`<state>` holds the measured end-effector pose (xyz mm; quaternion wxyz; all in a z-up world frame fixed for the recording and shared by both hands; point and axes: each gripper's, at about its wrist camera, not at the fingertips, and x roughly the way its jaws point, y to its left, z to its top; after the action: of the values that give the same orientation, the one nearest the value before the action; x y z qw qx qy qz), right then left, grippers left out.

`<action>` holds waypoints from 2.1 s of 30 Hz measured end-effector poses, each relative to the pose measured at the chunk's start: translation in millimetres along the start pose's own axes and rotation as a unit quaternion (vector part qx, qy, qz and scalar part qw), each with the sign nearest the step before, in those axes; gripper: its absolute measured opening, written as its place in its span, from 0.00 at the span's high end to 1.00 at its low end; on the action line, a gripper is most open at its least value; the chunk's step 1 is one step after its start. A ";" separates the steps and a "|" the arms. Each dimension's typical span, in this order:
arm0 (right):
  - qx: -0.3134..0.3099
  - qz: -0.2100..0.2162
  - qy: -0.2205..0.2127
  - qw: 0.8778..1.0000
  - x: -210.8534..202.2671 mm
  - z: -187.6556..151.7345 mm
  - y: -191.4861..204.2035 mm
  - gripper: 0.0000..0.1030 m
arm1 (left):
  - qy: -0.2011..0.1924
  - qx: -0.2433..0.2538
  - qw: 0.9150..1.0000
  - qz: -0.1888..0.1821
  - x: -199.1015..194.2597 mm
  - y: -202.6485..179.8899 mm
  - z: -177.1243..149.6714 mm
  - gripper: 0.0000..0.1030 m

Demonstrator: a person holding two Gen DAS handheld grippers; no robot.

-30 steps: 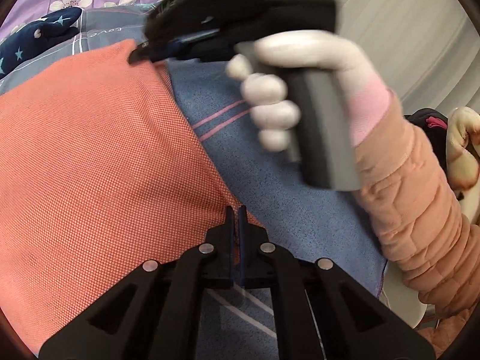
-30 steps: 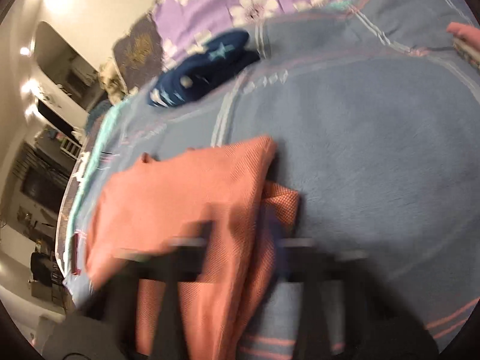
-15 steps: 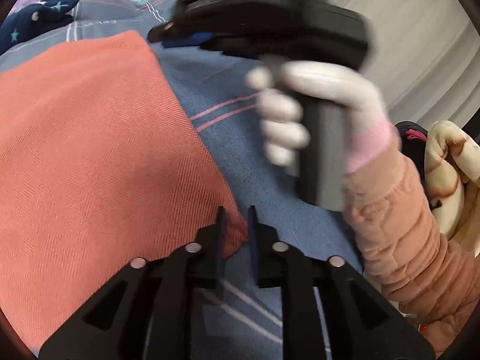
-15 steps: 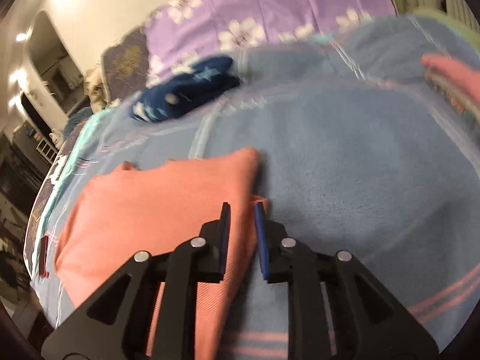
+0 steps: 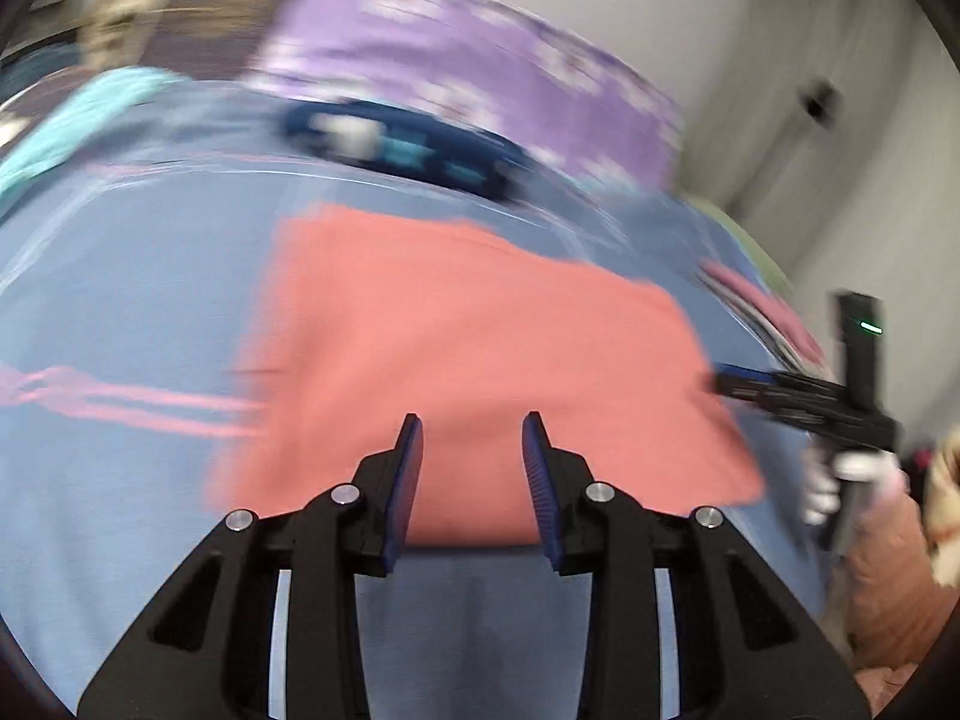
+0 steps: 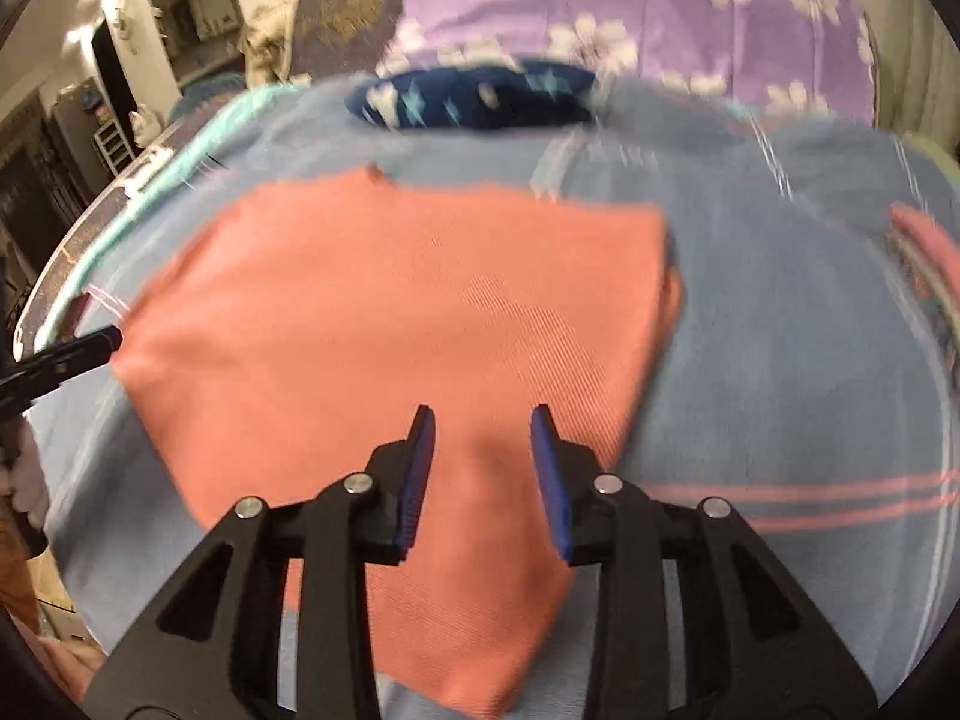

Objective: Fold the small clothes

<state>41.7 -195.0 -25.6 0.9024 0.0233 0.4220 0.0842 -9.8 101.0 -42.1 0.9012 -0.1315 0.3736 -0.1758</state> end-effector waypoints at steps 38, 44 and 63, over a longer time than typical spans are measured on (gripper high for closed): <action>-0.064 0.066 0.062 0.994 187.4 175.4 258.2 1.00 | 0.068 -0.004 0.991 -0.113 3.7 80.5 -15.6 0.93; -0.046 0.091 0.078 0.992 198.4 171.0 253.4 1.00 | 0.082 -0.002 0.993 -0.086 4.8 82.3 -20.8 0.92; -0.024 0.146 0.055 0.987 192.7 164.6 247.0 1.00 | 0.062 0.047 0.997 -0.026 -26.2 70.8 -23.5 1.00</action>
<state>256.4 86.0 -37.9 0.8562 0.0580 0.4607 0.2264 -28.5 173.4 -67.8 0.8767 -0.0872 0.4166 -0.2243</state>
